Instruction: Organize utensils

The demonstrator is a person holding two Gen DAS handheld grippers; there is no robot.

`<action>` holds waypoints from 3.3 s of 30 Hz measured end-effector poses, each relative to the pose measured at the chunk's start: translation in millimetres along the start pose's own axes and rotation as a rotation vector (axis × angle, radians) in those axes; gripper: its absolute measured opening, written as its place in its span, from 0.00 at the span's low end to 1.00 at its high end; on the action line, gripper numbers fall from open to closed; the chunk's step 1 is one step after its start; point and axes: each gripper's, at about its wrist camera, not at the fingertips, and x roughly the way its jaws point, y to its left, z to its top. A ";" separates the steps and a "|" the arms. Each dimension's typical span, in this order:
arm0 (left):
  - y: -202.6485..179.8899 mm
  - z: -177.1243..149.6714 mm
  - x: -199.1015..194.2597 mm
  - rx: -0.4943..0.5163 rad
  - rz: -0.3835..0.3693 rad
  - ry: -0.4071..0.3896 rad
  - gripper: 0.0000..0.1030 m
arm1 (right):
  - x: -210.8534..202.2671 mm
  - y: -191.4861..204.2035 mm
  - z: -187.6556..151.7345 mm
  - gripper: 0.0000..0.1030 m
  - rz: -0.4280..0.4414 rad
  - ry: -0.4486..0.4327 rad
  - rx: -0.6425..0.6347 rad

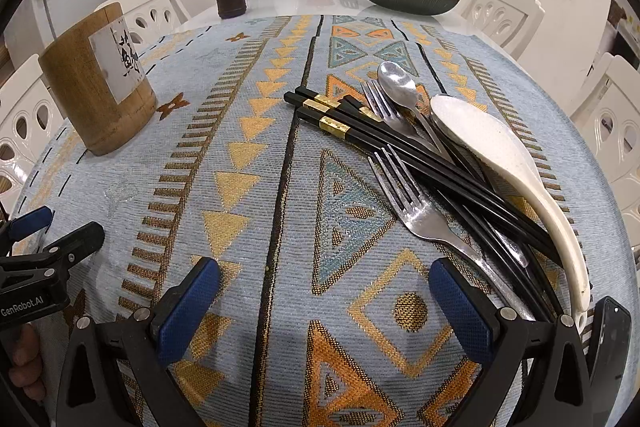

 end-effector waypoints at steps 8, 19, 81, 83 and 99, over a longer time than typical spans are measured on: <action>2.2 0.5 0.1 -0.001 -0.005 0.003 1.00 | -0.7 -0.5 -0.3 1.00 0.000 0.000 0.000; 10.8 10.3 6.8 -0.002 -0.004 0.013 1.00 | -0.3 0.0 0.0 1.00 0.002 0.000 0.002; 17.2 90.1 40.1 -0.069 -0.003 -0.130 0.94 | -64.3 -113.4 77.7 0.96 -0.224 0.108 0.034; 19.2 89.7 39.9 -0.078 -0.013 -0.131 0.94 | -51.5 -103.7 79.9 0.90 -0.223 0.138 -0.007; 20.2 90.3 41.5 -0.075 -0.009 -0.132 0.94 | 13.9 -83.6 91.5 0.60 -0.198 0.294 -0.056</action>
